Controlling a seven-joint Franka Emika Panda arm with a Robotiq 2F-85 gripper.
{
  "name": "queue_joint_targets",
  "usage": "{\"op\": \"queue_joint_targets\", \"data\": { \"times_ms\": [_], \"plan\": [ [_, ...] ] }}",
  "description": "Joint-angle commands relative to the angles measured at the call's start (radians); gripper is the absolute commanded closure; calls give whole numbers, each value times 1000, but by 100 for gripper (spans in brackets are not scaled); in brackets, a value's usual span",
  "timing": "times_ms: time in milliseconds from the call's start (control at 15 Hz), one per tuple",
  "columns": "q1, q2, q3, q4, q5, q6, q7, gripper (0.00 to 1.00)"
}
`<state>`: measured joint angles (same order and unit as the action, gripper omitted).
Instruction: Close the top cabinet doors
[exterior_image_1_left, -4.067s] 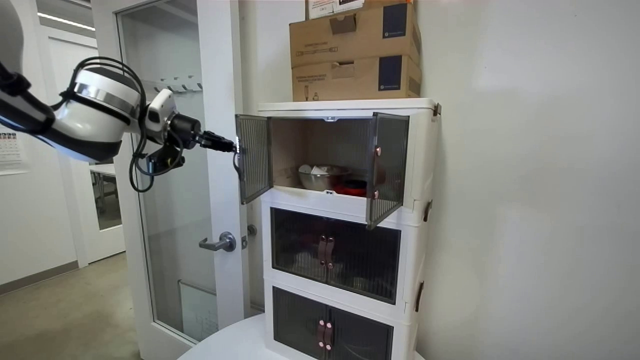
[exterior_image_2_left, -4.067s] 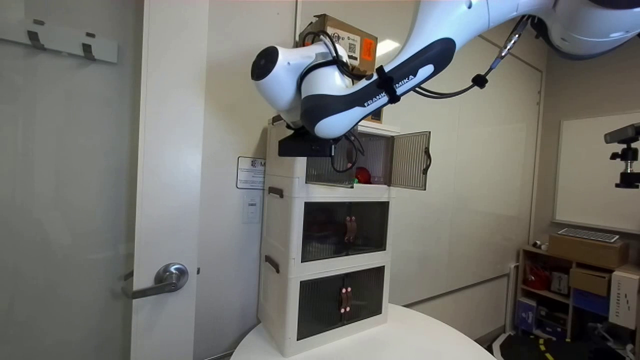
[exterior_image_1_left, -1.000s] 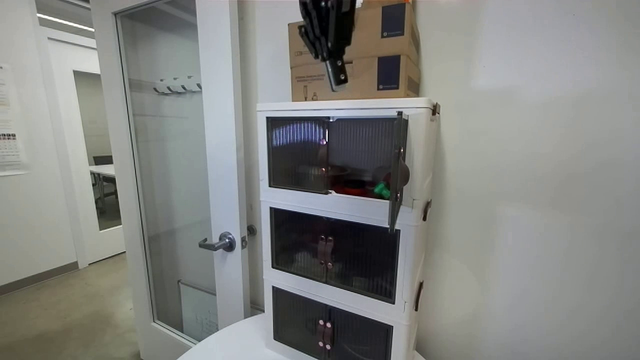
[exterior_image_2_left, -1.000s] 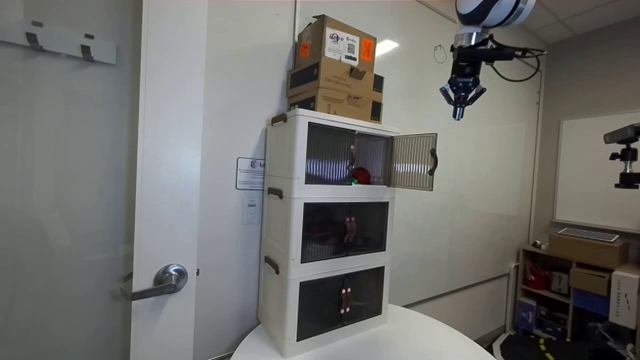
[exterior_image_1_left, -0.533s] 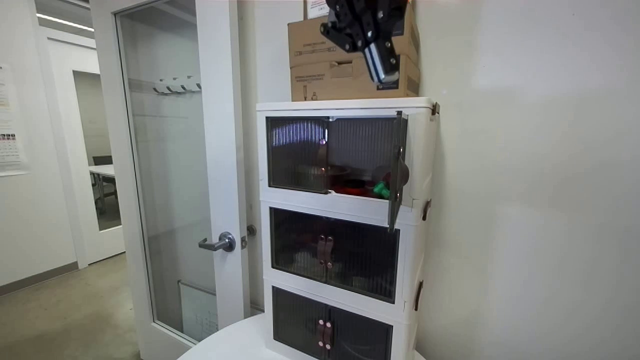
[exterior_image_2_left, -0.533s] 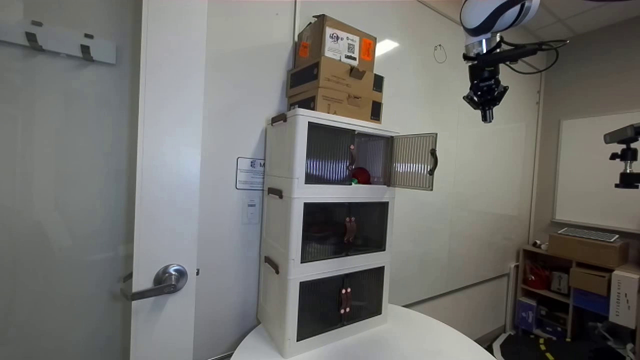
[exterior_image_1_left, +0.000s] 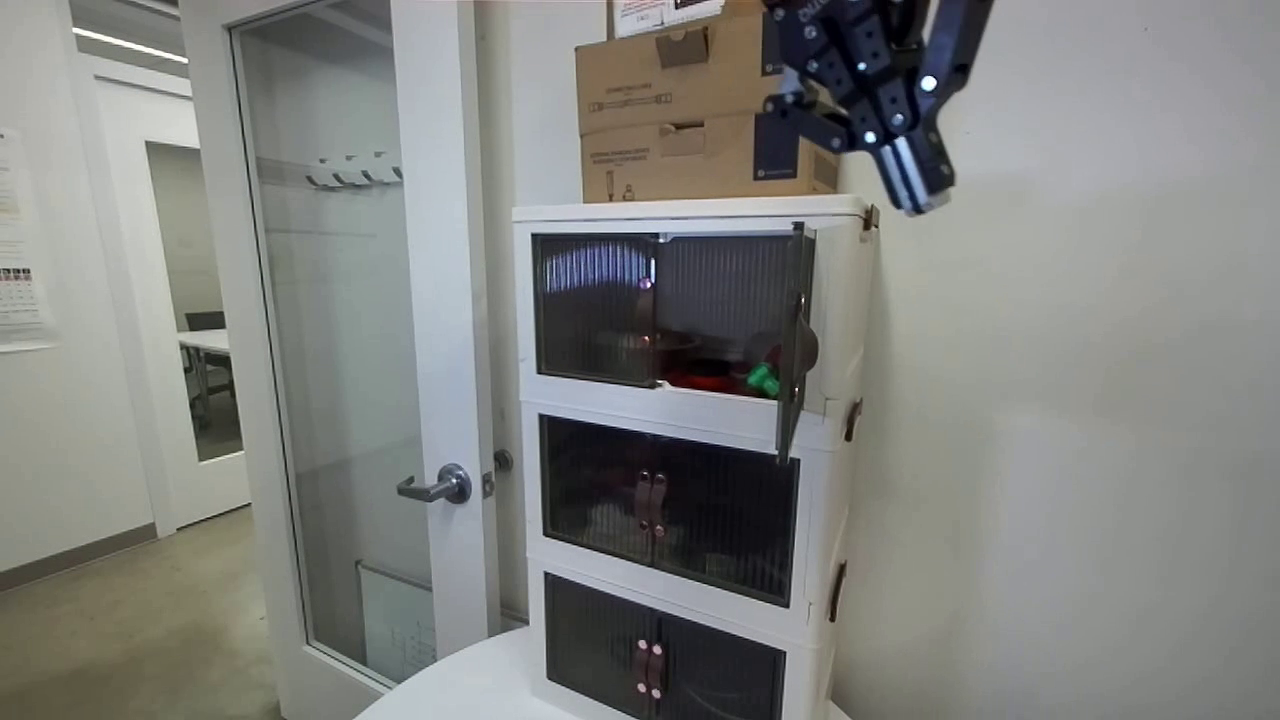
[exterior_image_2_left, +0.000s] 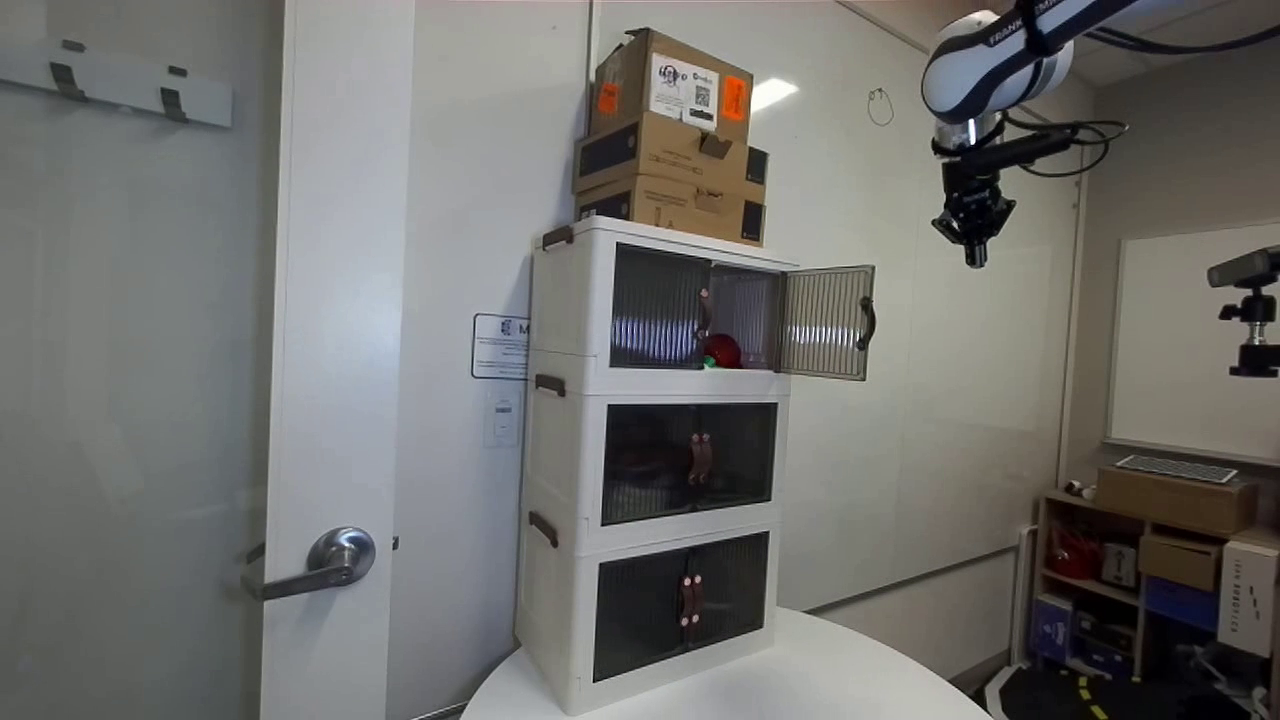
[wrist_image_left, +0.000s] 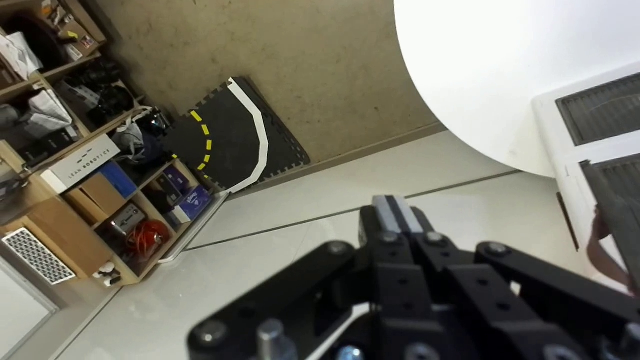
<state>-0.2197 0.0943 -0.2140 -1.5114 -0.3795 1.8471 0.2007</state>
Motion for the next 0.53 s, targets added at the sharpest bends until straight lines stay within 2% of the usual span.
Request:
{"op": "queue_joint_targets", "data": {
  "times_ms": [0,333,467],
  "plan": [
    [-43,69,-34,64,81,79,-57,100],
    [-98,143,-49,120,280,156,-75,100],
    [-101,174,-43,134,321,176,-67,100]
  ]
}}
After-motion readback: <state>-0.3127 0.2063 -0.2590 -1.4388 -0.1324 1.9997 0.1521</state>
